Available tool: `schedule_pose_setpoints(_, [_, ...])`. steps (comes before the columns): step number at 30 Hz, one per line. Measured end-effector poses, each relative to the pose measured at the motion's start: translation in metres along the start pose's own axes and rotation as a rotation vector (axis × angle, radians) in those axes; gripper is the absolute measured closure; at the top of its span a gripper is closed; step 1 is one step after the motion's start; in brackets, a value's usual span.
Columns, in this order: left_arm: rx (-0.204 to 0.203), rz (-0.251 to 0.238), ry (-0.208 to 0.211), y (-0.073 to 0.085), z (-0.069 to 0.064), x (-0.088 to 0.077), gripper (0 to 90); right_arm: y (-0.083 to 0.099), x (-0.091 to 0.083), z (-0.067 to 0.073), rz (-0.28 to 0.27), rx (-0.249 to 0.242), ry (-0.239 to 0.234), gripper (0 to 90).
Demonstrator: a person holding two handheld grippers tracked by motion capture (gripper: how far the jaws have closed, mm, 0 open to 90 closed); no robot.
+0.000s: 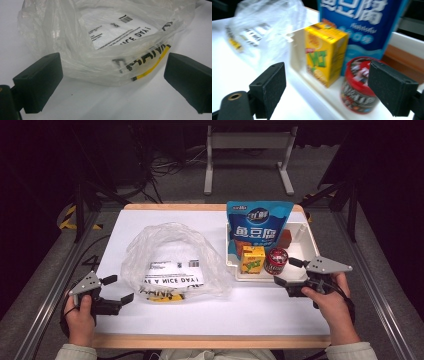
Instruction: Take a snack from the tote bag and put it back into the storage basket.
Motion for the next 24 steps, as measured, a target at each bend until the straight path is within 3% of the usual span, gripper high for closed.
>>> schedule_pose_setpoints(9, [0.006,-0.005,0.006,0.002,-0.005,-0.003,2.6,0.030,0.004,0.018,-0.015,-0.020,-0.096,17.8])
schedule_pose_setpoints(24, [0.010,-0.005,0.012,0.002,-0.006,-0.002,2.6,0.053,0.024,0.025,-0.002,-0.021,-0.111,17.8])
Point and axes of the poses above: each handheld gripper's, and its own axes: x roughly forward along the jaws, y roughly out of its underside, z roughly to its left, the point moved 4 cm from there along x, roughly forward along the jaws, and after that the axes turned 1 degree about x, right-handed, at the moved point
